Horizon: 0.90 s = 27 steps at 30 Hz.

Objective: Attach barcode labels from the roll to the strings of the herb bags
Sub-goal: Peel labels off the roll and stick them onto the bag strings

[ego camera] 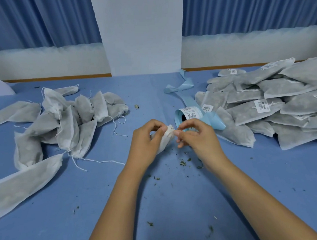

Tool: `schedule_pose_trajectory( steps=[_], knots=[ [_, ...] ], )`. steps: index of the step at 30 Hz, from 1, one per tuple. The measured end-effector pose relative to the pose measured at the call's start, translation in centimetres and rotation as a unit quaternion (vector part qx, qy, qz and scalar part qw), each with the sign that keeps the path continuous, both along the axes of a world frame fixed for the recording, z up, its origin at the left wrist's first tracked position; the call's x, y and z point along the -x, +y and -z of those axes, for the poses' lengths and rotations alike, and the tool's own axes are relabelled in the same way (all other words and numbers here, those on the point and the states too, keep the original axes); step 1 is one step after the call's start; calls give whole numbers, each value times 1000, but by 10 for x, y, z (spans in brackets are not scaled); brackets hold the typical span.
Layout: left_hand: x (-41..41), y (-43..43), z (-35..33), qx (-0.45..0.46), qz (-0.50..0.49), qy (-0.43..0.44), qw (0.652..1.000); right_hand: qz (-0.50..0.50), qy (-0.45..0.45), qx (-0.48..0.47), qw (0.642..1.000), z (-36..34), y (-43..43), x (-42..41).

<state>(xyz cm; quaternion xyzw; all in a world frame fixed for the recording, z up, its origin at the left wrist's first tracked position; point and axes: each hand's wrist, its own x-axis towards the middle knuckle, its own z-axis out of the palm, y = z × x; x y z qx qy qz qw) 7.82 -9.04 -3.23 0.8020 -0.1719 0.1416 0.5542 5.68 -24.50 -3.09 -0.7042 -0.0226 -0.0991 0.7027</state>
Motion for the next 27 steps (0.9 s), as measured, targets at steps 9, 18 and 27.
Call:
schedule_pose_trajectory(
  steps=[9, 18, 27],
  knots=[
    [3, 1, -1, -18, 24, -30, 999, -63, -25, 55, 996, -5, -4, 3],
    [6, 5, -7, -4, 62, -24, 998, -37, -72, 125, 989, -14, -16, 7],
    [13, -1, -7, 1, 74, 23, 997, 33, -188, 294, 937, -14, -22, 7]
  ],
)
